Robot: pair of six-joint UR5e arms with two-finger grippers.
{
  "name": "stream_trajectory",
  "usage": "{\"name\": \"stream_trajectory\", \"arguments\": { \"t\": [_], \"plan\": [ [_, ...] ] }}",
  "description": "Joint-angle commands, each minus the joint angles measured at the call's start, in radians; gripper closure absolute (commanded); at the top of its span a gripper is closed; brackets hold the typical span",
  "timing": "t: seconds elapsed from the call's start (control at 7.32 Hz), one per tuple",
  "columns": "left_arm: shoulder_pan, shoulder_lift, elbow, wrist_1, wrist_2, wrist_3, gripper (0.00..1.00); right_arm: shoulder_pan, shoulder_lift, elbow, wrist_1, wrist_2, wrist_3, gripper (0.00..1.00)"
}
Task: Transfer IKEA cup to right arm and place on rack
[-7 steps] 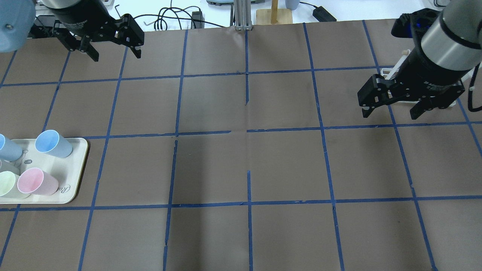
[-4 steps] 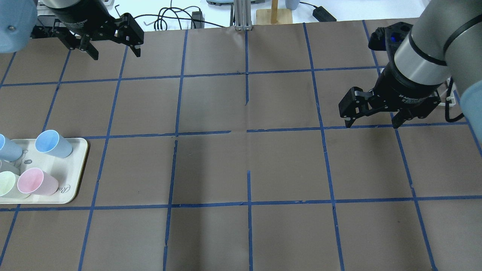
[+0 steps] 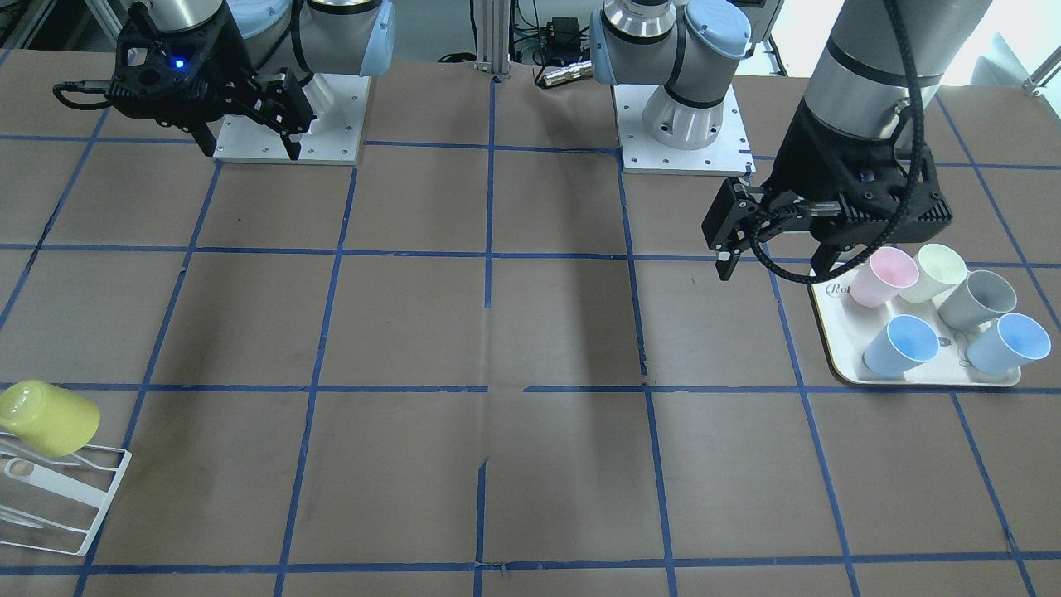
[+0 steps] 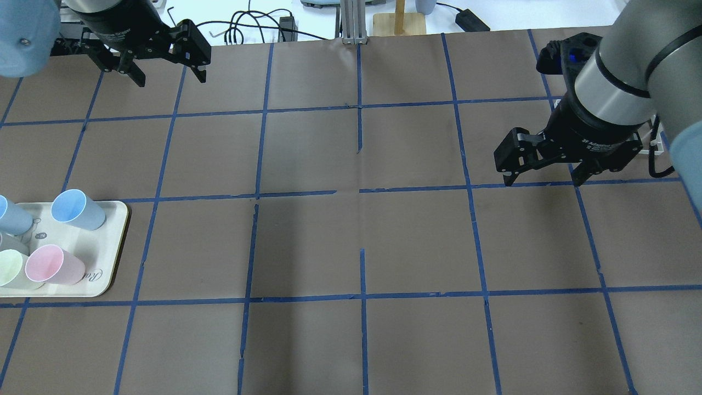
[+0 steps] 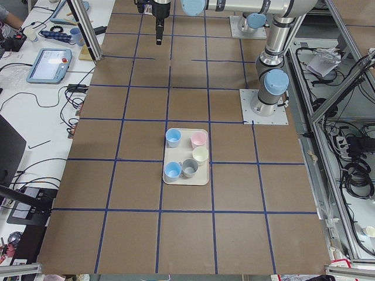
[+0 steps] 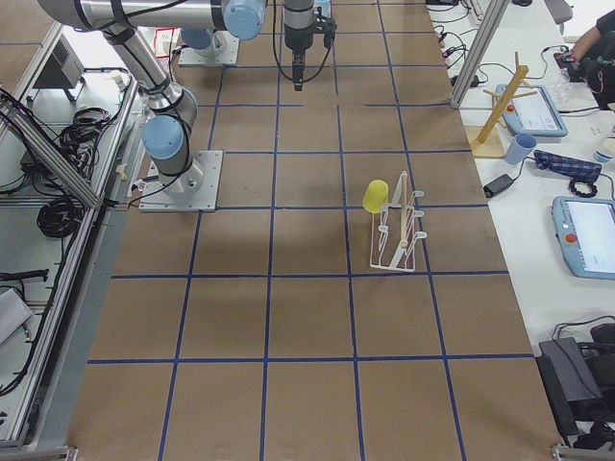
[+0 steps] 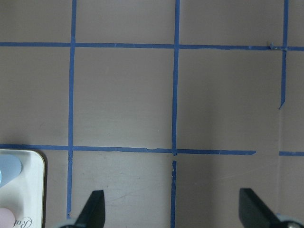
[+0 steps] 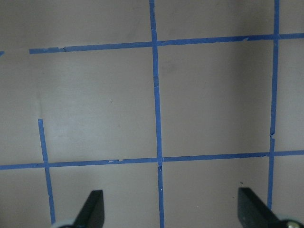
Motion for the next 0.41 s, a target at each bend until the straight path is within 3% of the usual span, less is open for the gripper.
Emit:
{"name": "stream_trajectory", "arguments": {
  "t": [0.0,0.27],
  "plan": [
    [0.002,-0.001,-0.001,0.008,-0.001,0.003,0.00,-0.003,0.002,-0.016,0.022,0.010,-0.001,0.00],
    [0.002,-0.001,-0.006,0.014,-0.001,0.003,0.00,-0.003,0.000,-0.016,0.022,0.013,0.001,0.00]
  ]
}}
